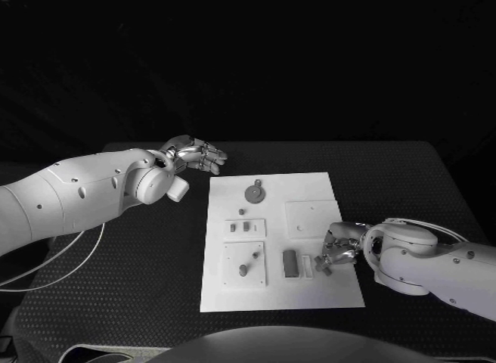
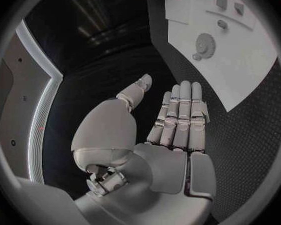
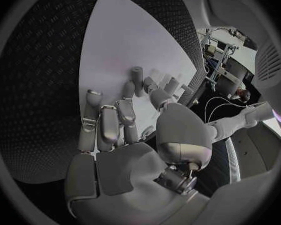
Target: Assemble the parts on the task board
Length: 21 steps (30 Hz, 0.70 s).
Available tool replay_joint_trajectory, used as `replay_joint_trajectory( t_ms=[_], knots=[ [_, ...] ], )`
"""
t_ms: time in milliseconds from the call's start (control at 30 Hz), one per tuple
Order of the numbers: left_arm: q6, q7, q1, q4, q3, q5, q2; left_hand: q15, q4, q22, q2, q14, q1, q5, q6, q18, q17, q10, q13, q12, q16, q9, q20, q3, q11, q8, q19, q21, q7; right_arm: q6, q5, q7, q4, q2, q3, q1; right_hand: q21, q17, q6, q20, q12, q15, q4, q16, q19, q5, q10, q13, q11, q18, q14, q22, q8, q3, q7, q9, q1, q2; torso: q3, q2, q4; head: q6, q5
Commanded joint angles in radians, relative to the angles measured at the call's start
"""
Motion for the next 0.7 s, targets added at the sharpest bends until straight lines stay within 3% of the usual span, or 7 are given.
replay_joint_trajectory(
  t_ms=[33, 233, 333, 367, 467, 600, 700],
  knots=[
    [0.013, 0.005, 0.001, 0.002, 0.001, -0.002, 0.001, 0.005, 0.006, -0.001, -0.002, 0.0, -0.012, -0.002, -0.007, 0.003, 0.002, -0.008, 0.001, 0.005, -0.006, -0.001, 0.0, -0.002, -0.003, 0.004, -0.006, 0.006, 0.0, 0.046, -0.056, -0.053, -0.017, -0.008, -0.01, -0.01, -0.005, -0.001, -0.005, 0.007, -0.003, -0.002, 0.005, -0.005, 0.0, -0.003, -0.006, -0.002, 0.001, -0.002, -0.008, 0.014, -0.009, 0.001, 0.014, -0.033, -0.007, -0.002, 0.0, 0.0, 0.0002, 0.001, -0.001],
    [0.012, 0.005, 0.001, 0.002, 0.001, -0.002, 0.0, 0.005, 0.006, -0.001, -0.002, 0.0, -0.013, -0.002, -0.007, 0.003, 0.002, -0.008, 0.001, 0.005, -0.007, -0.001, 0.0, -0.002, -0.002, 0.004, -0.006, 0.006, 0.0, 0.05, -0.318, -0.058, 0.017, -0.009, -0.01, -0.01, -0.012, -0.024, -0.018, 0.012, -0.049, 0.001, 0.037, -0.012, -0.002, -0.003, -0.046, -0.043, 0.006, -0.002, -0.024, 0.012, -0.019, 0.016, 0.019, -0.038, -0.035, -0.037, -0.0003, 0.0, 0.0004, 0.0, -0.002],
    [0.012, 0.005, 0.001, 0.003, 0.001, -0.002, 0.0, 0.005, 0.006, -0.001, -0.002, 0.0, -0.013, -0.002, -0.007, 0.003, 0.002, -0.008, 0.001, 0.005, -0.007, -0.001, 0.0, -0.002, -0.002, 0.004, -0.006, 0.006, 0.0, 0.066, -0.384, -0.057, 0.04, -0.01, -0.01, -0.01, -0.02, -0.055, -0.028, 0.015, -0.098, 0.004, 0.133, -0.021, -0.009, -0.003, -0.085, -0.088, 0.01, -0.002, -0.046, 0.01, -0.029, 0.053, 0.023, -0.047, -0.092, -0.074, -0.0003, 0.0, 0.0001, 0.0, -0.002],
    [0.013, 0.005, 0.001, 0.003, 0.001, -0.002, 0.0, 0.005, 0.006, -0.001, -0.002, 0.0, -0.013, -0.002, -0.007, 0.003, 0.002, -0.008, 0.001, 0.005, -0.007, -0.001, 0.0, -0.003, -0.002, 0.004, -0.006, 0.006, 0.0, 0.075, -0.403, -0.057, 0.047, -0.01, -0.01, -0.01, -0.021, -0.064, -0.032, 0.016, -0.107, 0.005, 0.149, -0.023, -0.013, -0.003, -0.092, -0.096, 0.011, -0.002, -0.053, 0.012, -0.033, 0.055, 0.025, -0.049, -0.105, -0.07, -0.0003, 0.0, 0.0001, 0.0, -0.002],
    [0.013, 0.006, 0.001, 0.003, 0.001, -0.003, 0.0, 0.005, 0.006, -0.001, -0.002, 0.0, -0.013, -0.002, -0.008, 0.003, 0.002, -0.008, 0.001, 0.005, -0.007, -0.001, 0.0, -0.003, -0.002, 0.004, -0.006, 0.006, 0.0, 0.094, -0.423, -0.055, 0.057, -0.008, -0.01, -0.01, -0.021, -0.08, -0.052, 0.017, -0.112, 0.01, 0.143, -0.027, -0.027, -0.004, -0.095, -0.1, 0.019, -0.002, -0.069, 0.018, -0.049, 0.051, 0.034, -0.063, -0.105, -0.031, -0.0006, 0.0, 0.0002, 0.0, -0.002],
    [0.013, 0.006, 0.001, 0.003, 0.0, -0.003, 0.0, 0.005, 0.007, -0.001, -0.002, 0.0, -0.013, -0.002, -0.008, 0.003, 0.002, -0.008, 0.001, 0.005, -0.007, -0.001, 0.0, -0.003, -0.002, 0.004, -0.006, 0.006, 0.0, 0.123, -0.426, -0.051, 0.059, -0.007, -0.01, -0.01, -0.014, -0.086, -0.053, 0.021, -0.112, 0.02, 0.047, -0.025, -0.042, -0.004, -0.096, -0.101, 0.025, -0.002, -0.079, 0.021, -0.061, 0.034, 0.039, -0.087, -0.067, 0.087, -0.0005, 0.0, 0.0006, -0.001, -0.004],
    [0.013, 0.006, 0.001, 0.003, 0.0, -0.003, 0.0, 0.005, 0.007, -0.001, -0.002, 0.0, -0.014, -0.002, -0.008, 0.003, 0.002, -0.009, 0.001, 0.005, -0.007, -0.001, 0.0, -0.003, -0.002, 0.004, -0.006, 0.006, 0.0, 0.14, -0.421, -0.051, 0.057, -0.006, -0.01, -0.01, -0.015, -0.092, -0.045, 0.027, -0.113, 0.025, 0.023, -0.026, -0.043, -0.004, -0.095, -0.104, 0.026, -0.002, -0.083, 0.017, -0.065, 0.096, 0.04, -0.108, -0.041, 0.105, -0.0008, 0.0, 0.0006, 0.0, -0.004]
  ],
)
